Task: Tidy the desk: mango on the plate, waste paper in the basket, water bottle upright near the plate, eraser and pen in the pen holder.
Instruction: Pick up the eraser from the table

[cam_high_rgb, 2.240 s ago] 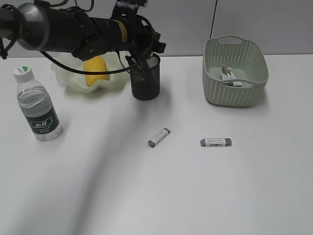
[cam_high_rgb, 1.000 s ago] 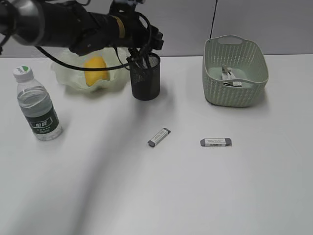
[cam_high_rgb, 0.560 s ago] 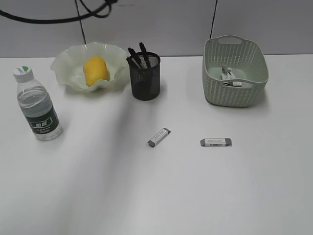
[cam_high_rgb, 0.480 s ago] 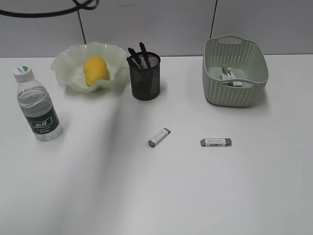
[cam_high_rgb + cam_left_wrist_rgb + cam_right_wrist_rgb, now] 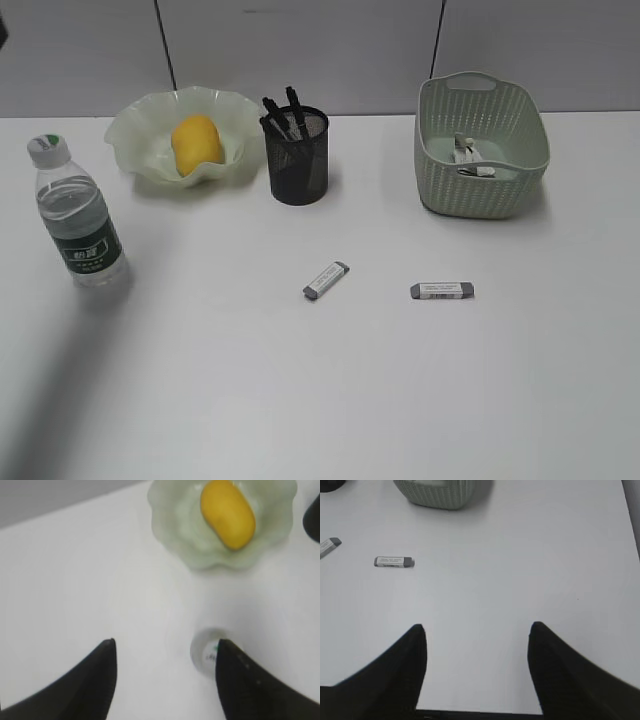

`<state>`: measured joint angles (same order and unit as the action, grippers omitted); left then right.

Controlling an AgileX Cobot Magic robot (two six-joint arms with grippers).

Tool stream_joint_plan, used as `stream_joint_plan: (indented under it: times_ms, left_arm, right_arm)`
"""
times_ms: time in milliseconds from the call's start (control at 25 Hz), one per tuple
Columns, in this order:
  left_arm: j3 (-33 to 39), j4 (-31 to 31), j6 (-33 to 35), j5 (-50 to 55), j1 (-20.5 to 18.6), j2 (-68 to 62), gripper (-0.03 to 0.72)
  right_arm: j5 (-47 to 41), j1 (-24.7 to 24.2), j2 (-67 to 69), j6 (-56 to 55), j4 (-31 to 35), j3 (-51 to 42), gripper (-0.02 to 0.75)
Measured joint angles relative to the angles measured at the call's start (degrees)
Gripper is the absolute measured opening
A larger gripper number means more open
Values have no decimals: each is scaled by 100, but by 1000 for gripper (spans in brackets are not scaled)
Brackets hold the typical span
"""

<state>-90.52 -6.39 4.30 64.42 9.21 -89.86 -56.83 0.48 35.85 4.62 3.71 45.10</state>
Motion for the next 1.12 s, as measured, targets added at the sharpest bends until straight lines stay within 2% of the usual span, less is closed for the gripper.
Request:
stream_joint_plan:
  times_ms: [160, 280, 360, 480, 600, 760, 880, 1040, 1120]
  left_arm:
    - [36, 507, 576, 477, -772, 315, 477]
    - [226, 752, 677, 501, -1207, 740, 477]
    - [469, 894, 708, 501, -1362, 1110, 477]
    - [1044, 912, 733, 507, -1400, 1814, 477]
    - [1767, 959, 740, 480, -1400, 2533, 477]
    - [2799, 1024, 757, 390, -1401, 3529, 477]
    - [3524, 1120, 757, 308, -1401, 4411, 477]
    - [4378, 1393, 757, 261, -1401, 5312, 477]
    - [4780, 1596, 757, 247, -1401, 5747, 477]
  right_arm:
    - [-137, 126, 1262, 209, 0, 784, 506]
    - [-423, 149, 2281, 517, 186, 1443, 505]
    - [-459, 216, 2891, 887, 485, 1920, 495]
    - [-615, 640, 3628, 1531, 650, 2549, 470]
    - [-742, 1266, 4218, 2060, 359, 2926, 451]
    - [-683, 1862, 4830, 2718, 80, 3012, 445]
    - [-585, 2037, 5219, 3549, 174, 3020, 445]
    - [-559, 2069, 5799, 5347, 670, 3019, 440]
    - [-482, 2069, 6081, 5901, 820, 3019, 426]
